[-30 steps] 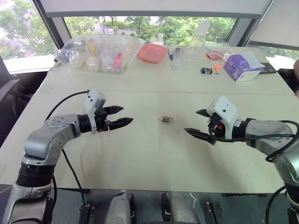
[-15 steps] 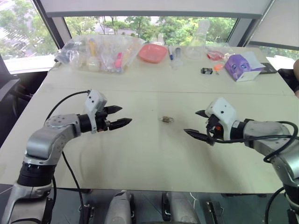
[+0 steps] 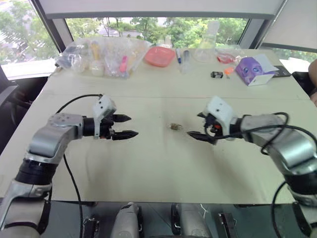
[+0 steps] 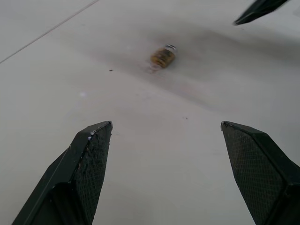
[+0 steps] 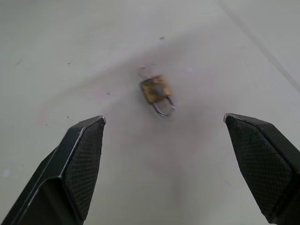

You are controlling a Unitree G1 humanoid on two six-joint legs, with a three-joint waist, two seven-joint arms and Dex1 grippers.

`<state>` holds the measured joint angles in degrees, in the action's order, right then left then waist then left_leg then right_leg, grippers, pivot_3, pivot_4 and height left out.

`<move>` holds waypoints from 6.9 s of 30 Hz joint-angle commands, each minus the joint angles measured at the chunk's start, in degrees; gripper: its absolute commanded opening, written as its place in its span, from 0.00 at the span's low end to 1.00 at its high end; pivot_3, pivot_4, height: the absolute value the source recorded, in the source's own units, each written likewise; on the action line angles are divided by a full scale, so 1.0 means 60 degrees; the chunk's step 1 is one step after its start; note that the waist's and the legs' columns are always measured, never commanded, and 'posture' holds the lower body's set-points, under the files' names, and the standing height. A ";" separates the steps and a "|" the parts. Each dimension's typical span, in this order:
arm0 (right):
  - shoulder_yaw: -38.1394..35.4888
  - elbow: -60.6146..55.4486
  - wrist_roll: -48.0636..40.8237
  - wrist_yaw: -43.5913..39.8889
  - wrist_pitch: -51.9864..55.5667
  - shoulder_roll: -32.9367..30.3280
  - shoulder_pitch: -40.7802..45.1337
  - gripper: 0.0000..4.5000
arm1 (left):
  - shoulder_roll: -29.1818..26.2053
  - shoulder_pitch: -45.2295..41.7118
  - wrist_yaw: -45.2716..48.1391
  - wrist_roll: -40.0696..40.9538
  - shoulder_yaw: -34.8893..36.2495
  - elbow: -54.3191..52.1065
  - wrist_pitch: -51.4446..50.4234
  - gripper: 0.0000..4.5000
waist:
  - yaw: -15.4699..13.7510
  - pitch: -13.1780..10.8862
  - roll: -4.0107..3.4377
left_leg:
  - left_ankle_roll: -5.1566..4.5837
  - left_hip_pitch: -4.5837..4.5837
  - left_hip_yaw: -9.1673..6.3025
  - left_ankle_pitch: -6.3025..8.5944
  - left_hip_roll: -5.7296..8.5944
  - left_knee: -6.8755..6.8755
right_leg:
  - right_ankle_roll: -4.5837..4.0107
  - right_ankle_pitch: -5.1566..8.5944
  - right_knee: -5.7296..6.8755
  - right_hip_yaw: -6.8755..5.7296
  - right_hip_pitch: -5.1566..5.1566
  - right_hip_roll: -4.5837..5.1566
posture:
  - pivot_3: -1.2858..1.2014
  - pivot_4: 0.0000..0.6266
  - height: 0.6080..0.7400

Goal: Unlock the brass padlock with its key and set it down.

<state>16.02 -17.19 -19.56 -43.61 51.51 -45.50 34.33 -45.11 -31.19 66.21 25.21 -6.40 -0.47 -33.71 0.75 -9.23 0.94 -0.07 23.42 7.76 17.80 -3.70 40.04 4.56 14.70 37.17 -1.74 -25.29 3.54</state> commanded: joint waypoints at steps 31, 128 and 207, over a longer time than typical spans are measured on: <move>0.0572 0.3375 0.3805 -0.1275 -0.6127 0.1763 0.1586 0.15 | 0.2136 -0.1193 -0.0543 0.1194 0.1452 0.1957 -0.0294 0.86 | -0.0123 -0.0002 -0.0004 | 0.0053 0.0019 0.0012 -0.0031 0.0000 0.0018 | 0.0004 -0.0002 0.0022 -0.0007 -0.0009 0.0012 | 0.52 0.24 0.94; 0.0187 0.0880 0.5810 0.0301 -0.6122 0.2140 0.1565 0.15 | 0.4455 -0.5494 0.1062 -0.0654 0.1137 0.7516 0.1497 0.51 | 0.0005 -0.0002 -0.0003 | 0.0065 0.0017 0.0005 -0.0038 0.0005 0.0009 | 0.0015 0.0003 0.0014 -0.0010 -0.0007 0.0003 | 0.52 0.24 0.94; -0.2753 -0.4963 0.1185 0.0684 0.1870 -0.0270 -0.2364 0.67 | 0.6996 -0.4058 -0.3721 0.0805 0.3247 0.8539 -0.2305 0.00 | -0.0027 -0.0006 0.0006 | 0.0010 0.0011 -0.0039 -0.0007 0.0011 0.0007 | 0.0013 0.0002 0.0010 -0.0007 0.0002 0.0005 | 0.52 0.24 0.94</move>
<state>0.78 -44.83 -11.96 -40.43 62.36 -46.31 20.39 -3.23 -54.26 46.89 28.28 10.48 50.73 -47.08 0.59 -9.27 0.98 -0.01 23.48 7.52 17.75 -3.63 40.08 4.64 14.72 37.23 -1.78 -25.28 3.57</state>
